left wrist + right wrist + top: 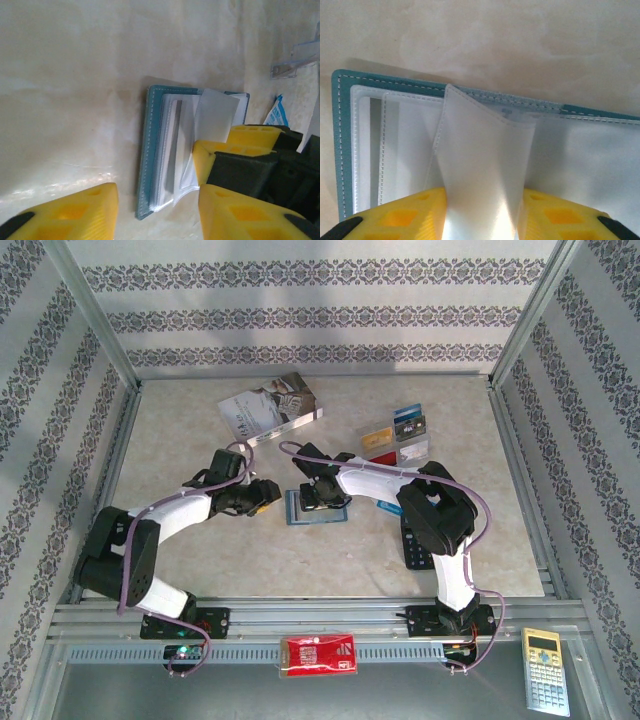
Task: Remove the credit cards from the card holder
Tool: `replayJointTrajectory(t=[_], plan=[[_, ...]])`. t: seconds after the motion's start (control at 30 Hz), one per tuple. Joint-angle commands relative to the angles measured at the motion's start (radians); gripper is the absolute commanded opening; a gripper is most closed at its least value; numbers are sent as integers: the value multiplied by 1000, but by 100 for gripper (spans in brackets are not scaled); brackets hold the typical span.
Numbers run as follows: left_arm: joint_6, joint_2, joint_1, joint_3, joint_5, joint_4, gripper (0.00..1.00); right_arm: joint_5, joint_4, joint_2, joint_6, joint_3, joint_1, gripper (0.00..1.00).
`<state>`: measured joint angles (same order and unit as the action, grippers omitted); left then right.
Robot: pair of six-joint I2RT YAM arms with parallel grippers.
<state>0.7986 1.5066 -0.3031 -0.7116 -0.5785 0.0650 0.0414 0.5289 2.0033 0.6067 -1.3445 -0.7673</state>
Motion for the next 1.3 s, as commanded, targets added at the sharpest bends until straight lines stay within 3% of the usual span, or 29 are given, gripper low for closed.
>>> replayJointTrajectory(t=[0.0,0.3,0.57,0.87,1.27], plan=[[43,40,-36,-31,-25,-83,37,-41,48,76,8,68,16,40],[74,129,-95,-66,-44,-135,16,-41,34,64,11,82,17,36],[84,201,-112,-70,-42,-162,8,-41,31,60,14,84,17,35],[56,210,-115,-33,9,-115,7,-77,43,48,13,81,16,35],[15,214,-114,-17,57,-54,8,-348,90,-137,56,114,10,43]])
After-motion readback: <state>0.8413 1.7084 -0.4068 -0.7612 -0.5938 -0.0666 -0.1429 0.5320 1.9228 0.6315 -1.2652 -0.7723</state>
